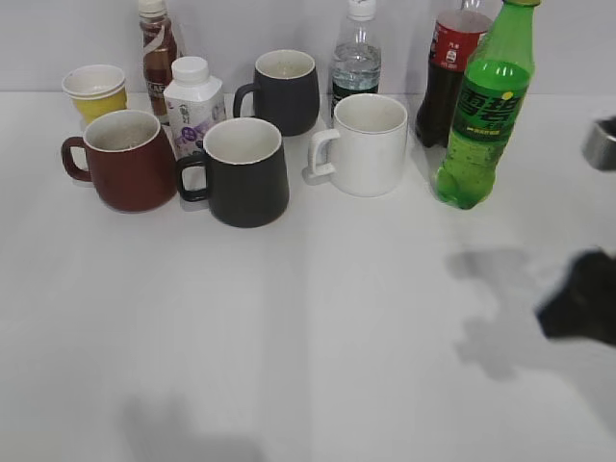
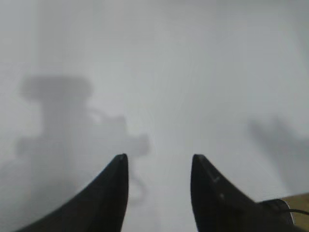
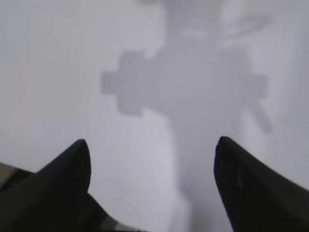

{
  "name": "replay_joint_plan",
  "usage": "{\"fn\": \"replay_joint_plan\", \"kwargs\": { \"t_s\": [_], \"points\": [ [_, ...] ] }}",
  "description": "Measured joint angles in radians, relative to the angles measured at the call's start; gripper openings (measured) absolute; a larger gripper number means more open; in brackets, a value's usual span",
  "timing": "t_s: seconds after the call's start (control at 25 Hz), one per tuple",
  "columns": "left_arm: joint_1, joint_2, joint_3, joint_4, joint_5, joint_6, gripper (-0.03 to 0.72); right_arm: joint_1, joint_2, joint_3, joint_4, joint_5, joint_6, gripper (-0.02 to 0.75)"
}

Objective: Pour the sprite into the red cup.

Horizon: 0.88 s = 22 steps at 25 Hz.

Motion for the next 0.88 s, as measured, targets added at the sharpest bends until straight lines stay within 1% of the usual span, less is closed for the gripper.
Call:
{"fn": "replay_joint_plan", "kwargs": {
  "t_s": [0.12, 0.28, 0.4, 0.6, 0.76, 0.88],
  "points": [
    [-0.013, -0.077, 0.021, 0.0, 0.006, 0.029, 0.334, 0.0, -0.119, 0.0, -0.05, 0.155, 0.032, 0.594],
    [-0.016, -0.155, 0.115, 0.0, 0.026, 0.046, 0.334, 0.0, -0.298, 0.001, -0.114, 0.275, 0.08, 0.594],
    [-0.017, -0.228, 0.148, 0.009, 0.045, 0.049, 0.334, 0.0, -0.464, 0.003, -0.146, 0.342, 0.092, 0.594],
    [-0.017, -0.335, 0.151, 0.022, 0.043, 0.075, 0.333, 0.0, -0.725, 0.032, -0.213, 0.369, 0.118, 0.593],
    [-0.017, -0.367, 0.172, 0.022, -0.037, 0.083, 0.333, 0.0, -0.904, 0.084, -0.275, 0.372, 0.127, 0.592],
    [-0.017, -0.367, 0.201, 0.021, -0.093, 0.087, 0.333, 0.0, -0.997, 0.151, -0.288, 0.343, 0.128, 0.592]
  ]
}}
